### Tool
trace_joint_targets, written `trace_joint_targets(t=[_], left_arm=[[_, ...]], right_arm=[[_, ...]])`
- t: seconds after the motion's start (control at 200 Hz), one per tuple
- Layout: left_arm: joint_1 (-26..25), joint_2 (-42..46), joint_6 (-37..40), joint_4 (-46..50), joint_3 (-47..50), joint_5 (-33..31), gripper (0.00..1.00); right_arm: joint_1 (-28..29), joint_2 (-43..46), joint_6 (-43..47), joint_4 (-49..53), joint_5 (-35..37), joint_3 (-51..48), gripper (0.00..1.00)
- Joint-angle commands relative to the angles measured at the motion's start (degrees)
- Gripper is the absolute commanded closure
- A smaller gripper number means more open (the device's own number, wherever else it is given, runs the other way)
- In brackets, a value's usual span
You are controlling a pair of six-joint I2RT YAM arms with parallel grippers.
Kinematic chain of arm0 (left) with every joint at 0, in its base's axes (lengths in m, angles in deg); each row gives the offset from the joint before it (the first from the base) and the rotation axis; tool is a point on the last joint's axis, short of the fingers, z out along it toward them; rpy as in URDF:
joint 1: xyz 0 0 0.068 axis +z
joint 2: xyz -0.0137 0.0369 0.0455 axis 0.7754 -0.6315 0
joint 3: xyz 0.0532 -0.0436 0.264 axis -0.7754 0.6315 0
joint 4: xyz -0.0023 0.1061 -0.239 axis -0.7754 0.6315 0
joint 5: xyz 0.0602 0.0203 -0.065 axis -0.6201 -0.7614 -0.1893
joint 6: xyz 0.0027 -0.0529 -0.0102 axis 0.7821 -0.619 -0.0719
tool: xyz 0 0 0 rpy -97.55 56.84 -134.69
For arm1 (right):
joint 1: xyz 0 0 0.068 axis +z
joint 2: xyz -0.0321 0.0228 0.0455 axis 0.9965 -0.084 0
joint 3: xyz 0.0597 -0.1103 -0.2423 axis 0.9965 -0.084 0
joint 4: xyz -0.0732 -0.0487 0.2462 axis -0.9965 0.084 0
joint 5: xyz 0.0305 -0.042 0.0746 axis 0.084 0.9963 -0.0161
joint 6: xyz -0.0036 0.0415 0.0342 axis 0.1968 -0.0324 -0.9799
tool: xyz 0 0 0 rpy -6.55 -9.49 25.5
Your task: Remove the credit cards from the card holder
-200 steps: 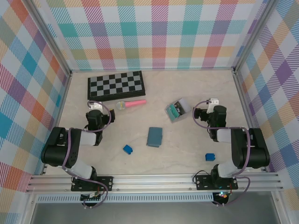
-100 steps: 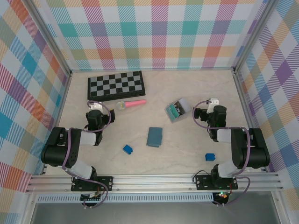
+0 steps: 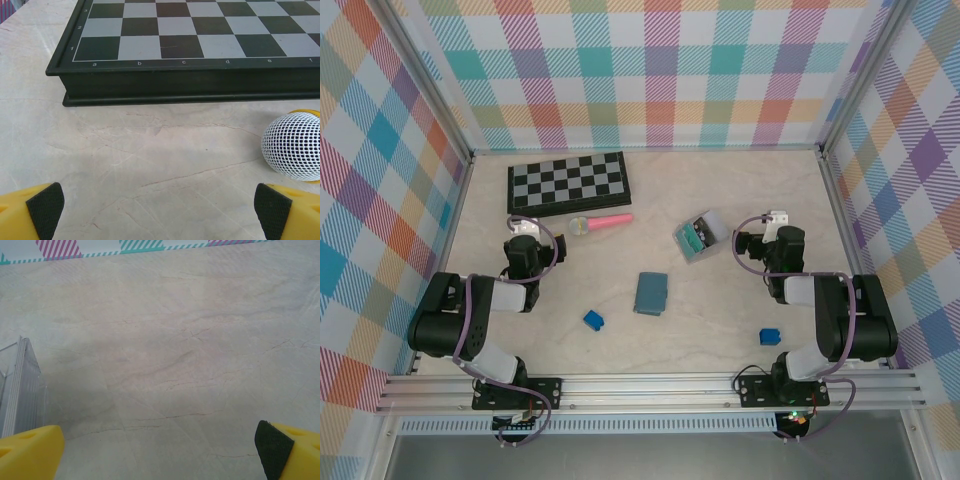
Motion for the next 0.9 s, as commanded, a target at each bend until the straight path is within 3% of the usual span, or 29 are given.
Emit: trace_joint_targets(t=[0.0, 0.11, 0.3, 0.515, 0.64, 0.895], left_arm=[[0.6, 6.2, -1.4, 6.5, -2.2, -2.1, 0.00], [0.6, 13.2, -5.6, 24.1, -8.3, -0.6, 0.00], [0.2, 19.4, -15.9, 44.1, -17.0, 4.8, 0.00], [-0.6, 16.2, -26.2, 66.1, -29.1, 14.1, 0.00], [-2.9, 10.9, -25.4, 74.3, -34.6, 18.5, 0.00], [-12.8, 7.2, -29.4, 75.9, -36.1, 25.9, 0.00]], right_arm=[[-0.5, 5.6, -0.9, 2.8, 2.7, 0.2, 0.00], [-0.5, 12.1, -4.3, 17.1, 8.6, 4.3, 0.00], [-0.5, 19.9, -13.5, 40.5, 9.2, 13.5, 0.00], [-0.5, 23.7, -24.3, 64.6, 10.0, 23.0, 0.00], [-0.5, 22.1, -25.6, 73.0, 2.0, 27.7, 0.00], [-0.4, 23.9, -26.7, 75.3, -15.5, 28.6, 0.00]])
